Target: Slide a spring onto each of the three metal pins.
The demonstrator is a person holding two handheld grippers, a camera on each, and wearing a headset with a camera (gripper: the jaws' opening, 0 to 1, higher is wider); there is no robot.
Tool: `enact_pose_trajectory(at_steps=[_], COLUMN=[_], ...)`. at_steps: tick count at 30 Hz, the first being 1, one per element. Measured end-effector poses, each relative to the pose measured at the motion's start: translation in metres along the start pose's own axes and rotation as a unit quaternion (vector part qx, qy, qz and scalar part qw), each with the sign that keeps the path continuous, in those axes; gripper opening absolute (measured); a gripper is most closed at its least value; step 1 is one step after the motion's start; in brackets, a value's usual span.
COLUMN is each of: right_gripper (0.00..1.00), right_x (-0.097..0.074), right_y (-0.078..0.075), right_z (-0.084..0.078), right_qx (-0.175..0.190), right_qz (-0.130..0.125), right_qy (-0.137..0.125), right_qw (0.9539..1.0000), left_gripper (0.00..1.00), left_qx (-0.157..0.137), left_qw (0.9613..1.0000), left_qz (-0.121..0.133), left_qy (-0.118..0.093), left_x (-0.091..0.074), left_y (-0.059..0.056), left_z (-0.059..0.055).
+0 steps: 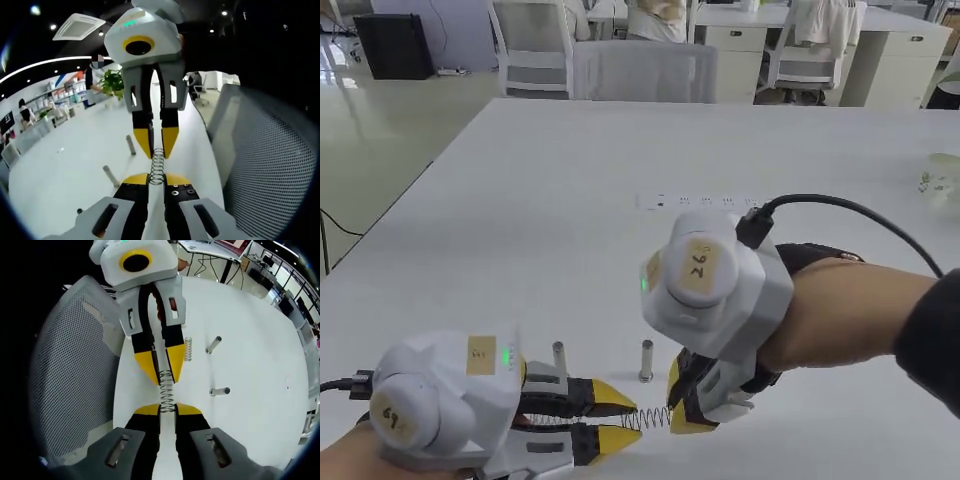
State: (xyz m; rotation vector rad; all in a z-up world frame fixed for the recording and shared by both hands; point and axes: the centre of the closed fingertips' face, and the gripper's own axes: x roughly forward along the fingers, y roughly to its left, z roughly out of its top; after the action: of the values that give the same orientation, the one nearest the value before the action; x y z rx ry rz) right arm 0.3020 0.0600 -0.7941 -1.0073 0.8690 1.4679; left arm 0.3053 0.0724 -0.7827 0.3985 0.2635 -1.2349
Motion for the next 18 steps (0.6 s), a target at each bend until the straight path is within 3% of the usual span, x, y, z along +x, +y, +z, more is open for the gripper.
enact_pose_trajectory(at_steps=[18], right_gripper=[0.07], right_x=[-0.021], right_y=[-0.001], right_z=[0.022], right_qx=[-0.012], right_qz=[-0.016], right_qy=[-0.033], right_qw=[0.9992], left_gripper=[0.02], left_qx=[-0.006], left_qw=[0.9999], left_qz=[0.009], left_qy=[0.001], left_x=[-0.002], left_y=[0.004], left_z=[-0.001])
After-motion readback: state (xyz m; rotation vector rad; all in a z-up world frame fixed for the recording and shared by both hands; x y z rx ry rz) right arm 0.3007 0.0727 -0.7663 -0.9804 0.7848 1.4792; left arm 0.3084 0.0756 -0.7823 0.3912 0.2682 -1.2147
